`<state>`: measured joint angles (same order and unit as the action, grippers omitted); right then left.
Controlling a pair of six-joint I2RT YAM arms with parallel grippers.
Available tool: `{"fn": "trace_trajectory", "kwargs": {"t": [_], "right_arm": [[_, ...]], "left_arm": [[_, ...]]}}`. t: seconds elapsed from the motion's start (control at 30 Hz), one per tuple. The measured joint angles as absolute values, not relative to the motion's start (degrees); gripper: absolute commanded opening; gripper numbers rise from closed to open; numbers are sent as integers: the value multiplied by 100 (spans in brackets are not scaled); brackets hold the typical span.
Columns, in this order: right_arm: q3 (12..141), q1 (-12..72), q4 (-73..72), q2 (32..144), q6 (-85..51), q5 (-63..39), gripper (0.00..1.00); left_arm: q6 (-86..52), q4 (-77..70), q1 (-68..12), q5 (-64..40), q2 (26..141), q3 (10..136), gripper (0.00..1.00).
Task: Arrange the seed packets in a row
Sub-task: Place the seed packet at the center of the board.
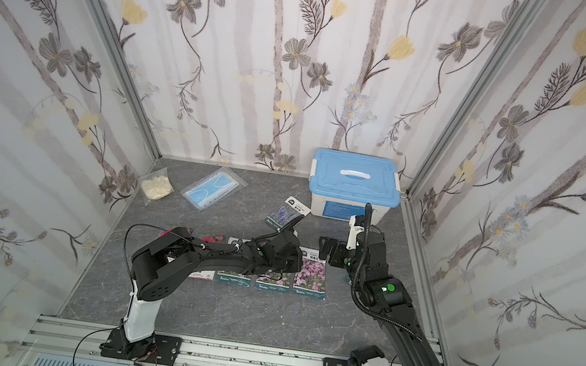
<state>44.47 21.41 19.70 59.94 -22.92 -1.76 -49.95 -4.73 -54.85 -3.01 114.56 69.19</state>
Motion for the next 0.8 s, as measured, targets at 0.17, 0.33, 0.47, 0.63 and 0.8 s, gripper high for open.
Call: {"fn": "trace_trajectory", "kwargs": {"t": [0.17, 0.33, 0.47, 0.63, 0.8], "right_arm": [[4381, 2141, 1970, 5981, -2296, -115, 99], [4320, 2141, 1973, 5929, -2316, -30, 99], [4318, 2141, 1970, 5929, -2318, 10, 100], [4318, 2141, 1970, 5924, -2318, 10, 99], [4318, 2137, 1970, 5918, -2318, 10, 99]], "left_arm": [[-4998, -364, -5522, -220, 11515, 6987, 0], [-5017, -204, -5546, -172, 11598, 7074, 1], [-5039, -154, -5546, -130, 11622, 7089, 7], [-5063, -121, -5553, -91, 11631, 7091, 14], [-5063, -73, -5575, -36, 11631, 7107, 21]]}}
